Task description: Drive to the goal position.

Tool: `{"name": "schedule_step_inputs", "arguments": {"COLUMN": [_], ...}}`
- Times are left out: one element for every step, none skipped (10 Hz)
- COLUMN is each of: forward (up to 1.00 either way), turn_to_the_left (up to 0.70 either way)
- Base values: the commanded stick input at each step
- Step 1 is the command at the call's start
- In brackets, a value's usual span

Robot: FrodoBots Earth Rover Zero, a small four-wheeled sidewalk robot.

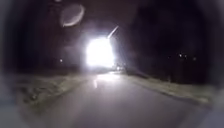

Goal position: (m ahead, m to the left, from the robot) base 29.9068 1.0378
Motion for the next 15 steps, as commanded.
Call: {"name": "schedule_step_inputs", "arguments": {"forward": [1.00, 1.00, 1.00, 1.00, 1.00, 1.00, 1.00, 1.00, 1.00, 1.00, 1.00, 1.00, 1.00, 1.00, 1.00], "turn_to_the_left": [0.08, 0.08, 0.08, 0.08, 0.09, 0.10, 0.11, 0.11, 0.12, 0.11, 0.11, 0.11, 0.07, 0.06, 0.06]}}
